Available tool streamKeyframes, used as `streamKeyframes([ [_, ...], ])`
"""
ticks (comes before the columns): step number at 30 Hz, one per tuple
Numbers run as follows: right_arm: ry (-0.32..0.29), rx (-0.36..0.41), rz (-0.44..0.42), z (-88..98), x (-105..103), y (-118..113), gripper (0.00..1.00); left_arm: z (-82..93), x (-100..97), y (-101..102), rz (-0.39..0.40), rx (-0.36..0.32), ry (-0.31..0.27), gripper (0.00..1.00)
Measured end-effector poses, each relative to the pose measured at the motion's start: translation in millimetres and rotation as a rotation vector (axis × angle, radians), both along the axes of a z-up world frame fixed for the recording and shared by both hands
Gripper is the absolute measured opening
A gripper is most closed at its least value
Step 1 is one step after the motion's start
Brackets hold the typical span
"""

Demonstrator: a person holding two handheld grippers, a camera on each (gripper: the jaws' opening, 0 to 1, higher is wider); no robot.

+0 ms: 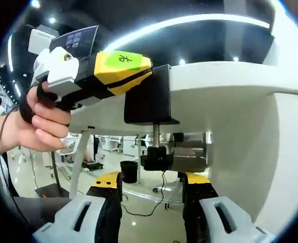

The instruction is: Clamp the fixed fixture on the desktop, loosen the retaining clip, secure it to the edge of the desk, and tighten the retaining clip.

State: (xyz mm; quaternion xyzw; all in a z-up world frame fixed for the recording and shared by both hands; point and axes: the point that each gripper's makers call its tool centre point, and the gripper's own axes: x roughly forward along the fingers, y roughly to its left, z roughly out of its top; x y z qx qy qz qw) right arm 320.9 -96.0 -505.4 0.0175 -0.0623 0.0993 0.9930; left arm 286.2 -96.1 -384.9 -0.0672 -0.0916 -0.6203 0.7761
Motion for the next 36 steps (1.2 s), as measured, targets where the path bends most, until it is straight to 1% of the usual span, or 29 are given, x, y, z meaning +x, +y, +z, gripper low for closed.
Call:
streamKeyframes([
  [2,-0.011,0.052,-0.051,3.7,-3,0,0.46,-0.1,-0.2,0,-0.002,-0.001,-0.003,0.01],
  [3,-0.022,0.054,-0.075,6.5,-3,-1,0.47,-0.2,-0.2,0,-0.003,0.0,-0.003,0.01],
  [5,-0.037,0.025,-0.137,11.9,-1,-6,0.48,-0.3,-0.3,-1,-0.002,0.003,-0.006,0.01],
  [7,-0.049,0.031,-0.177,16.5,1,-10,0.48,-0.2,-0.4,-1,0.0,0.001,-0.007,0.01],
  [8,-0.044,0.034,-0.188,17.2,3,-11,0.48,-0.2,-0.4,-1,0.001,0.0,-0.009,0.01],
  [13,-0.033,0.044,-0.218,18.4,12,-10,0.46,-0.2,-0.4,0,0.002,-0.002,-0.008,0.01],
  [16,-0.044,-0.002,-0.21,20.9,13,-6,0.39,-0.2,-0.2,0,0.005,-0.004,-0.006,0.01],
  [20,-0.057,-0.032,-0.208,24.9,14,-4,0.34,-0.2,0.0,0,0.007,-0.006,-0.005,0.01],
  [22,-0.069,-0.05,-0.211,27.9,15,-4,0.28,-0.3,0.1,0,0.007,-0.005,-0.005,0.01],
  [24,-0.062,-0.097,-0.228,27.1,16,-8,0.25,-0.3,0.0,0,0.007,-0.003,-0.005,0.01],
  [25,-0.065,-0.105,-0.216,27.8,17,-7,0.25,-0.3,0.2,0,0.006,-0.003,-0.006,0.01],
  [28,-0.073,-0.086,-0.174,27.4,17,-6,0.25,-0.3,0.4,0,0.005,-0.002,-0.006,0.01],
  [30,-0.078,-0.087,-0.152,27.5,17,-6,0.25,-0.3,0.4,0,0.004,-0.003,-0.005,0.01],
  [33,-0.085,-0.097,-0.072,27.9,18,-3,0.25,-0.3,0.4,0,0.003,-0.004,-0.004,0.01],
  [35,-0.076,-0.097,0.004,27.1,18,0,0.25,-0.3,0.4,0,0.001,-0.002,-0.003,0.01],
  [36,-0.068,-0.118,0.053,26.2,17,1,0.25,-0.4,0.4,0,0.002,0.001,-0.003,0.01],
])
